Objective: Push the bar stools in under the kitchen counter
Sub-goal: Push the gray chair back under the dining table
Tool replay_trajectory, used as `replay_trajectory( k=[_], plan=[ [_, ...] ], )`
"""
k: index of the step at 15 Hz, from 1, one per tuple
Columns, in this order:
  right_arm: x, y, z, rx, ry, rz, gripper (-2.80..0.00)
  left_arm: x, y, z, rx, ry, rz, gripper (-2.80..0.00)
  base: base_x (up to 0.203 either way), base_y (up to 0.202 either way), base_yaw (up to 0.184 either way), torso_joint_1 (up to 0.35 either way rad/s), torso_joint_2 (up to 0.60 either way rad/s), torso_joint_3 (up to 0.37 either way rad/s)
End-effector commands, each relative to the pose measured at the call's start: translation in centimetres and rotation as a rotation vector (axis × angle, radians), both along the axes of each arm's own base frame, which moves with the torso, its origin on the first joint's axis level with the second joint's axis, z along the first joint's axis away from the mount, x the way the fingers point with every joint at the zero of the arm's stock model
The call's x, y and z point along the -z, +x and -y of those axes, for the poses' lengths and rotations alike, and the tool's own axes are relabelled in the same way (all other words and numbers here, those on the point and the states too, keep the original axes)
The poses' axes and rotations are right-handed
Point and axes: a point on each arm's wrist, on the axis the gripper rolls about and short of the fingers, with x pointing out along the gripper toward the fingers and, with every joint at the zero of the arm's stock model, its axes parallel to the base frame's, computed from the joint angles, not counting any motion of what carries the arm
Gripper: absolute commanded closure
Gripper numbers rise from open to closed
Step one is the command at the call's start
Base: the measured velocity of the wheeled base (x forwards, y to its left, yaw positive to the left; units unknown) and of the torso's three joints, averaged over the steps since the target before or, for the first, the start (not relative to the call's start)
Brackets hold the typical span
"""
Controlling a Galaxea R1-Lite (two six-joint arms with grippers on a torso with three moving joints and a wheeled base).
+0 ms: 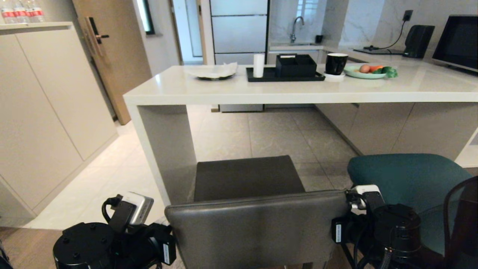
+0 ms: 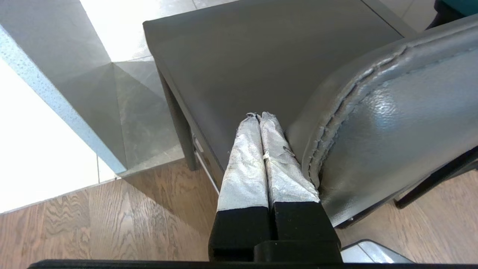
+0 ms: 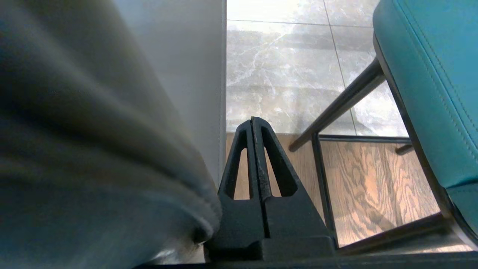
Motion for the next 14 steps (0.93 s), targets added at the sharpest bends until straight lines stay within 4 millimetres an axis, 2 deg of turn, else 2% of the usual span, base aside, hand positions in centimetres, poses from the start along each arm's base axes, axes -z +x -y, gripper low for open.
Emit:
replay_trajectory(
  k=[1, 11, 14],
  plan=[
    [-0.4, -1.2, -1.9, -0.106, 0.021, 0.025, 0.0, 0.3, -0.5, 0.6, 0.066, 0.005, -0.021, 0.0, 0.0, 0.0, 0.0, 0.0, 0.0, 0.0],
    [-0.5, -3.2, -3.9, -0.221, 0.023, 0.024, 0.0, -1.0, -0.8, 0.3, 0.067, -0.043, 0.025, 0.0, 0.0, 0.0, 0.0, 0.0, 0.0, 0.0],
    [-0.5, -3.9, -4.4, -0.255, 0.023, 0.022, 0.0, -1.1, 0.1, -0.6, 0.006, -0.037, 0.036, 0.0, 0.0, 0.0, 0.0, 0.0, 0.0, 0.0]
  ],
)
